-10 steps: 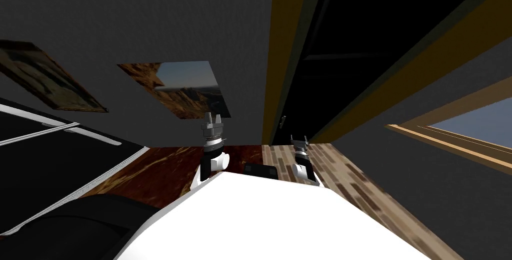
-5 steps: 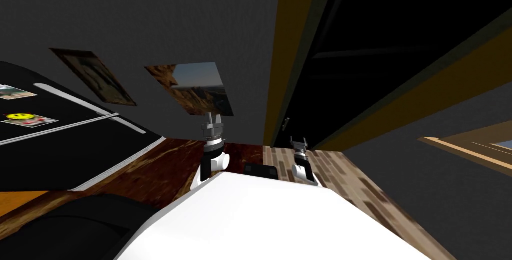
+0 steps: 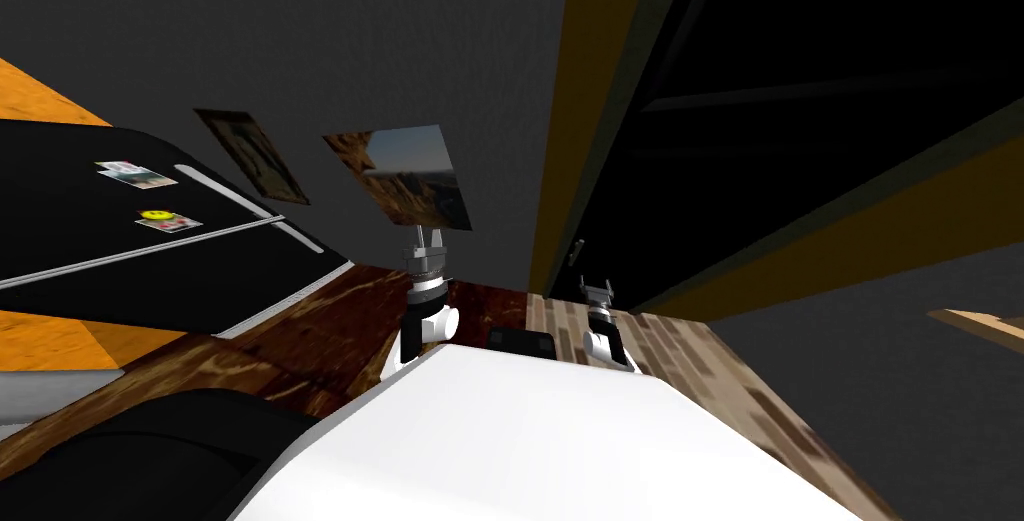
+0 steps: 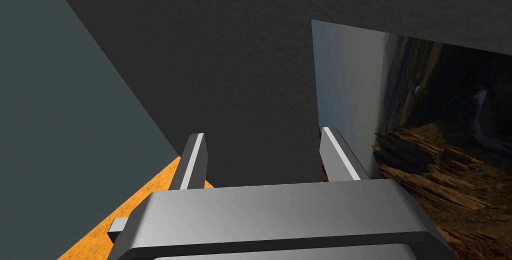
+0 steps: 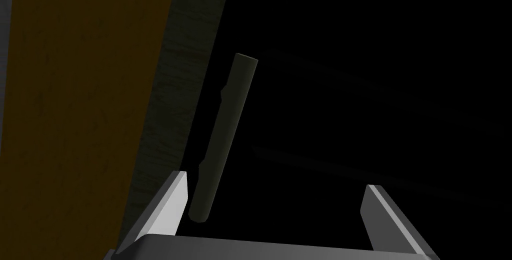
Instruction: Pull the door open
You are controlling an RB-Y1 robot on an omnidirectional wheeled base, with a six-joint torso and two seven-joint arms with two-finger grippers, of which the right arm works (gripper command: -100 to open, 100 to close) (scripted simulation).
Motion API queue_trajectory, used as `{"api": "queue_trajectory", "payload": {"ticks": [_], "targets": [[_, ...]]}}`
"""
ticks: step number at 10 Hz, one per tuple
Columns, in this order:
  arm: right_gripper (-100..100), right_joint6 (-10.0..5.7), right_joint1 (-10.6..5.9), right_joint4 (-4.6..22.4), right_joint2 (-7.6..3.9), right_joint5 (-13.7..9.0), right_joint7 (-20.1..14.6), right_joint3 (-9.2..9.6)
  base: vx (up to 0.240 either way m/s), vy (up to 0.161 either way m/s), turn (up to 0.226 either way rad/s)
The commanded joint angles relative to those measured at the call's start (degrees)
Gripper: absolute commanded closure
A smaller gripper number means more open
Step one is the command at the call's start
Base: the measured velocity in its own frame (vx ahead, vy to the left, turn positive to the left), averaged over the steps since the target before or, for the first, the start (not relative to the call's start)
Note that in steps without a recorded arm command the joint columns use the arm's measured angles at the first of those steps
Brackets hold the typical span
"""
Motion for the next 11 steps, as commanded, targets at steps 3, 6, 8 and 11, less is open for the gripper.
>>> {"api": "queue_trajectory", "payload": {"ticks": [3,6,8,11], "targets": [[-100,-1.16,-1.47,4.72,0.14,-0.68,-4.01,-0.30,0.013,-0.088,0.184],[-100,-2.04,-2.61,8.75,0.27,-1.33,-7.66,-0.56,0.004,-0.101,0.250],[-100,-2.50,-3.21,10.86,0.35,-1.66,-9.58,-0.70,0.021,-0.123,0.203],[-100,-3.17,-4.08,13.93,0.51,-2.15,-12.37,-0.90,0.002,-0.070,0.157]]}}
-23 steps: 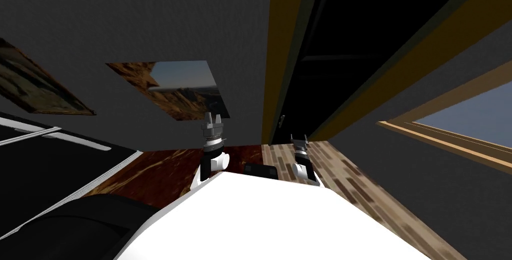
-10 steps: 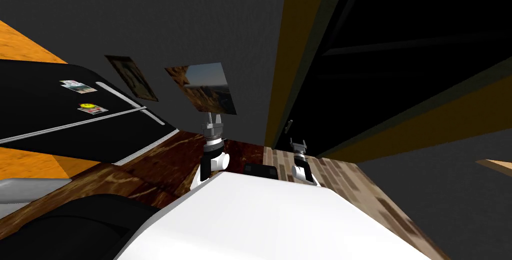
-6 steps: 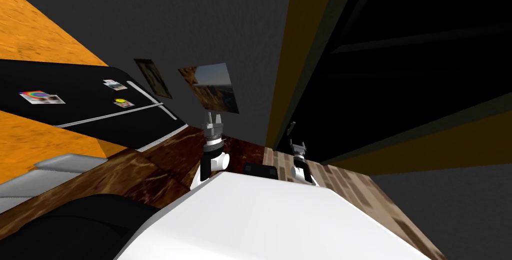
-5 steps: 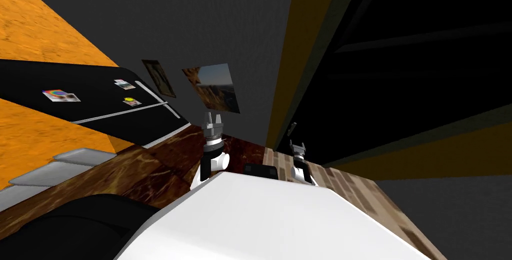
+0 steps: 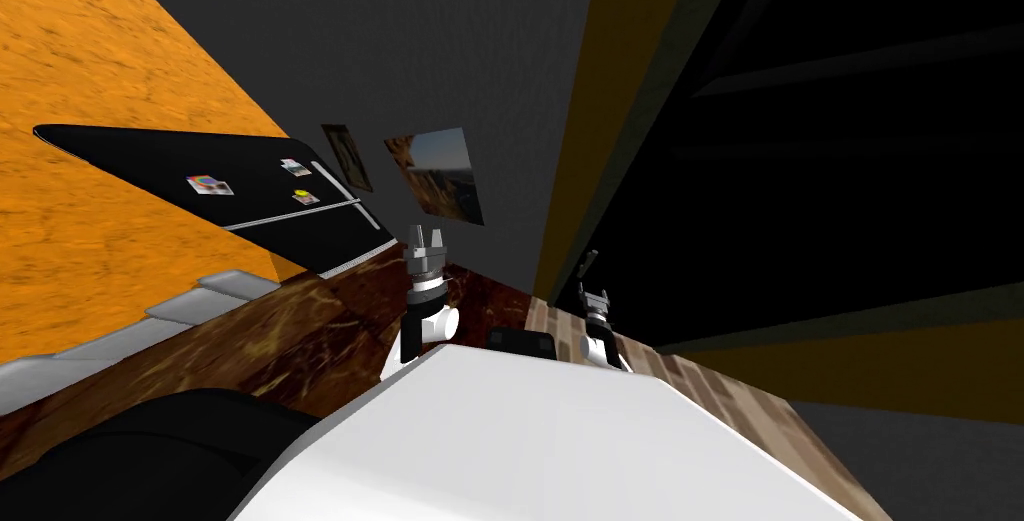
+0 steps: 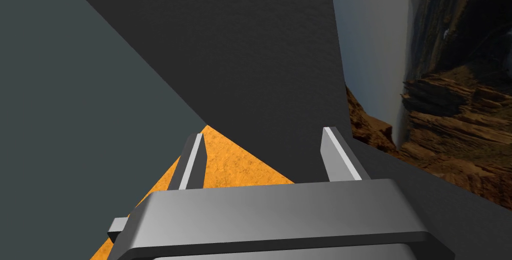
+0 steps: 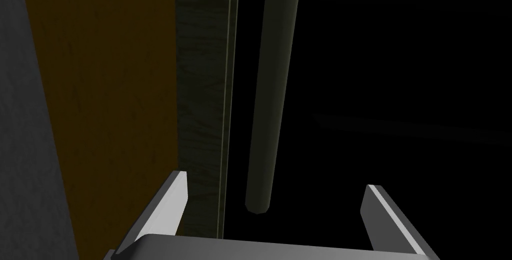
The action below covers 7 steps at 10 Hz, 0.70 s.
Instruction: Pull the door open
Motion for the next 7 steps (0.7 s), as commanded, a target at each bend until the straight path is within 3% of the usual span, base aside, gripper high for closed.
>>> {"api": "queue_trajectory", "payload": {"ticks": [1,2,4,7], "targets": [[-100,-0.40,-0.31,1.59,0.03,-0.27,-1.74,-0.08,0.005,-0.077,0.206],[-100,-0.14,-0.12,0.80,0.01,-0.17,-0.97,-0.05,0.004,-0.036,0.043],[-100,-0.91,0.17,1.88,-1.28,-0.64,-2.47,-0.55,0.145,-0.009,0.081],[-100,-2.43,0.78,3.90,-3.89,-1.54,-5.04,-1.55,0.200,-0.010,0.107]]}}
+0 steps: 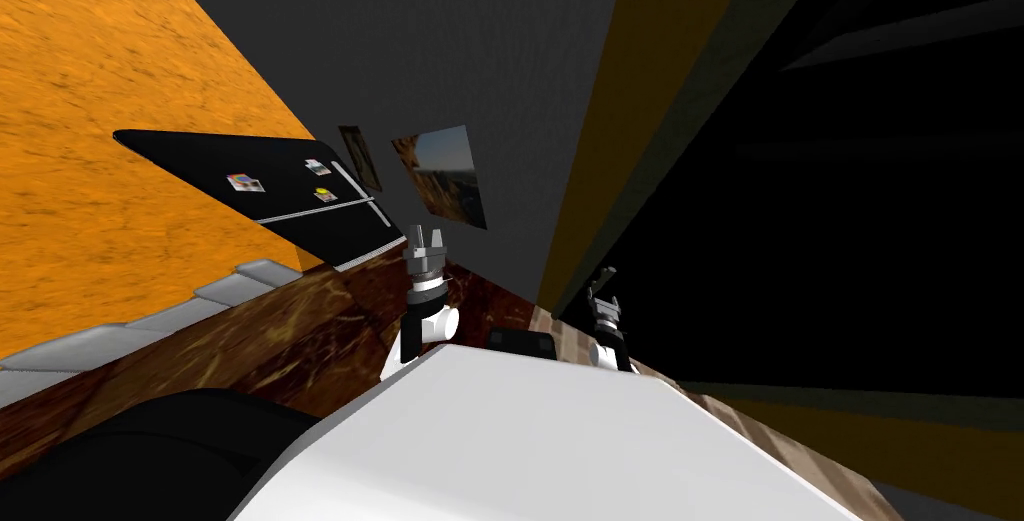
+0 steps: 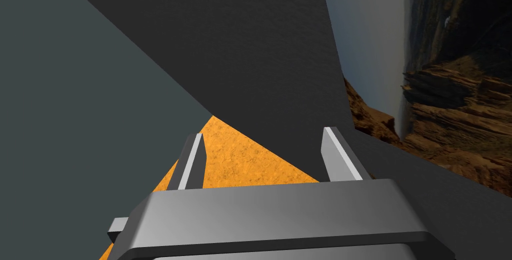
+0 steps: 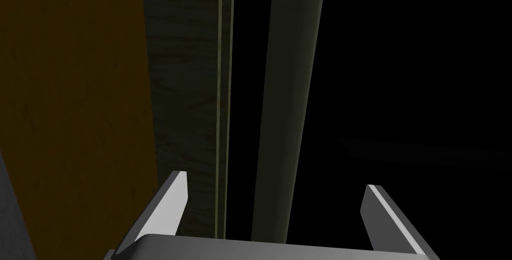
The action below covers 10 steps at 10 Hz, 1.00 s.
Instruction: Pull the door open
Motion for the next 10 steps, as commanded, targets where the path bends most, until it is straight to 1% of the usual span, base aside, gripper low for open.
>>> {"api": "queue_trajectory", "payload": {"ticks": [1,2,4,5,6,10], "targets": [[-100,-0.58,0.64,0.56,-1.61,-0.53,-1.63,-0.55,0.194,-0.005,0.125],[-100,-1.04,0.83,1.17,-2.40,-0.80,-2.41,-0.86,0.190,-0.028,0.104],[-100,-1.71,1.10,2.08,-3.56,-1.21,-3.55,-1.30,0.180,-0.018,0.058],[-100,-1.82,1.25,2.31,-3.02,-0.97,-3.34,-0.90,0.045,0.010,-0.020],[100,-1.82,1.25,2.31,-3.02,-0.97,-3.34,-0.90,-0.028,0.014,0.024],[100,-1.82,1.25,2.31,-3.02,-0.97,-3.34,-0.90,-0.009,-0.006,-0.003]]}}
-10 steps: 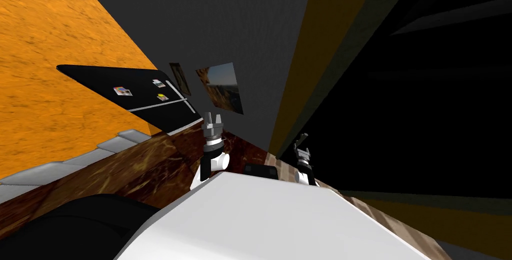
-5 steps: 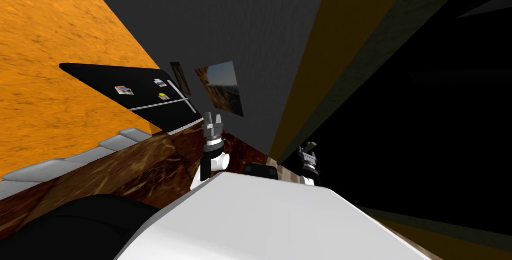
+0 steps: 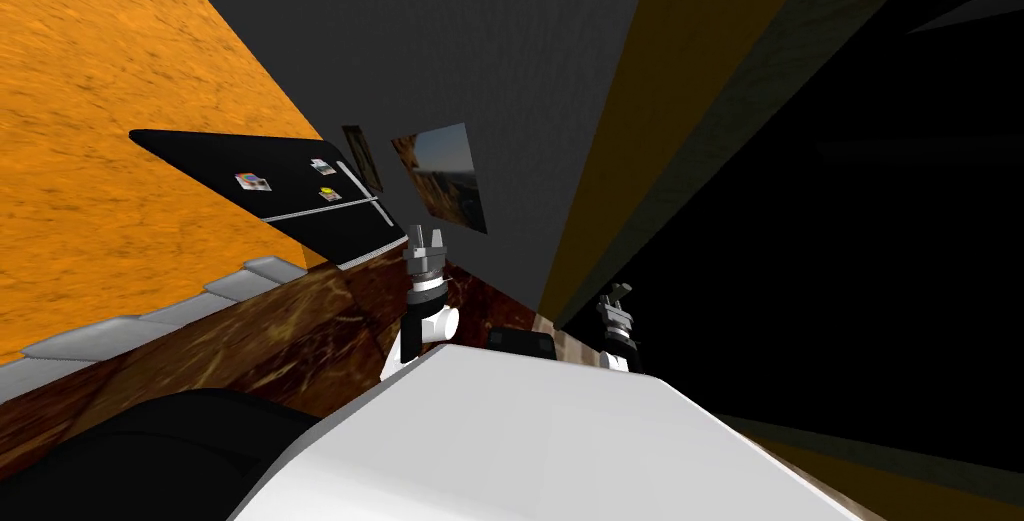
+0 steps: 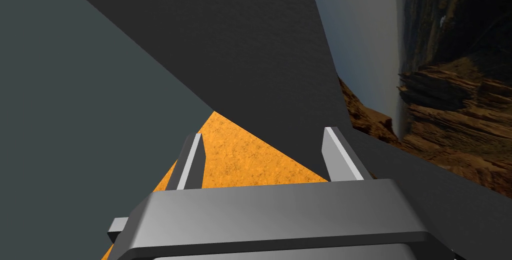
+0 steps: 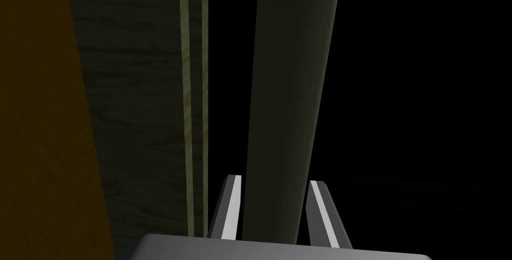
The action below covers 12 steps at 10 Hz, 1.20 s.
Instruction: Pull the door open
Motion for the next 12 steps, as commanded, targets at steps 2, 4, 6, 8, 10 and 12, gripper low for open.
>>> {"api": "queue_trajectory", "payload": {"ticks": [2,4,6,8,10,12], "targets": [[100,0.03,0.38,-0.51,-0.54,0.57,-0.97,0.96,-0.066,0.006,0.030],[100,0.05,0.84,-1.13,-1.18,1.27,-2.13,2.11,-0.237,-0.032,0.085],[100,0.09,1.50,-2.01,-2.11,2.28,-3.81,3.79,-0.228,0.010,0.070],[100,0.12,2.10,-2.82,-2.96,3.19,-5.32,5.30,-0.253,-0.040,0.086],[100,0.32,2.33,-3.14,-3.00,3.27,-5.40,5.44,-0.149,-0.029,0.056],[100,-0.60,3.32,-3.34,-4.08,4.20,-7.11,6.78,-0.179,-0.025,0.107]]}}
